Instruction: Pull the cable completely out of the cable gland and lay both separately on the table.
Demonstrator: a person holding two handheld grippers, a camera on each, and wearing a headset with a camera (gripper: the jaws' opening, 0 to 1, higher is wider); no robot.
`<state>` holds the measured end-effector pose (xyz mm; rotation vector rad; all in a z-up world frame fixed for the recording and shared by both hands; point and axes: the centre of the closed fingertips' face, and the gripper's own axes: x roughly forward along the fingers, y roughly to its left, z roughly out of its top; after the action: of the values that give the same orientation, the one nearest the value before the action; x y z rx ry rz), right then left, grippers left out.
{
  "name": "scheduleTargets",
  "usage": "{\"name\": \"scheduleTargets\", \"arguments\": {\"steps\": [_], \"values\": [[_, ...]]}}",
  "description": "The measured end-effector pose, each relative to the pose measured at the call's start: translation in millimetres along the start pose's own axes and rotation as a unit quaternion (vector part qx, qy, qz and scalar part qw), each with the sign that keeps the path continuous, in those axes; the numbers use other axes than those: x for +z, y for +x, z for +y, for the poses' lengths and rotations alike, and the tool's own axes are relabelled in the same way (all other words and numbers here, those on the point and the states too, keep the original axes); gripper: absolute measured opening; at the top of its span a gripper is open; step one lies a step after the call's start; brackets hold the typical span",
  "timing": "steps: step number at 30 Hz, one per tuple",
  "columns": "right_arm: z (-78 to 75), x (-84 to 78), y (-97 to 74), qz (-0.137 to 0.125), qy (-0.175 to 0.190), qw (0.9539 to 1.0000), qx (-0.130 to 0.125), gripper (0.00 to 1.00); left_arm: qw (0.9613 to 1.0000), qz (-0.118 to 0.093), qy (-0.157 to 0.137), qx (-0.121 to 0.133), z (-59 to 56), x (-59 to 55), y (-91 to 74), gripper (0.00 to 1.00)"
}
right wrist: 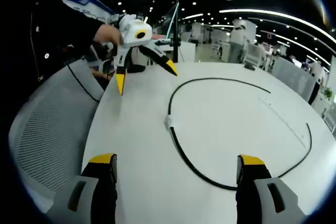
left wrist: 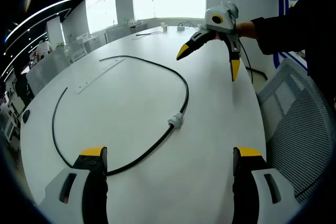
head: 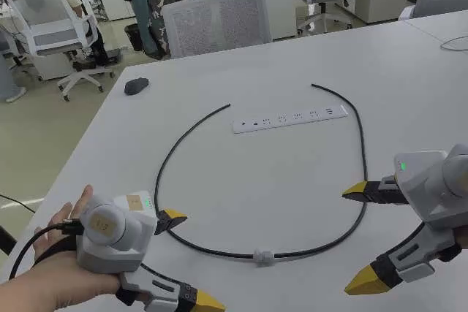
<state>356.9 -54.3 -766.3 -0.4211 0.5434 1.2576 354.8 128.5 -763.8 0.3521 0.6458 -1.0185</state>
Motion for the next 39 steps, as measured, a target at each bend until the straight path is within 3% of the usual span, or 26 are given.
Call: {"name": "scheduleTargets", "arguments": {"steps": [4,10,20,26,33,39], "values": [[0.3,-1.9,1.0,0.004,-0.001,1.0,0.002,0.95,0.9996,-0.003,-0.028,0.002,3.5,-0.4,-1.2,0.99],[1.3,-4.0,1.3,0.008,-0.006,0.9999,0.005,0.96,0.9996,-0.008,-0.025,0.01,7.5,1.5,-4.1,0.99],[0.4,-5.4,1.5,0.012,-0.014,0.9998,0.003,0.99,0.9997,0.008,-0.022,-0.007,-0.1,-5.4,-0.6,0.99],[0.9,-5.8,-0.6,0.011,-0.01,0.9999,0.004,0.99,0.9993,-0.005,-0.034,-0.013,-1.8,-1.4,-1.1,0.99],[1.0,-8.6,1.3,0.015,-0.005,0.9999,0.006,0.98,0.9992,0.001,-0.037,-0.015,-2.2,-4.7,0.8,0.99],[0.1,-8.3,3.1,0.013,-0.001,0.9999,0.008,0.99,0.999,-0.006,-0.043,-0.009,1.7,0.5,0.0,0.99]]}}
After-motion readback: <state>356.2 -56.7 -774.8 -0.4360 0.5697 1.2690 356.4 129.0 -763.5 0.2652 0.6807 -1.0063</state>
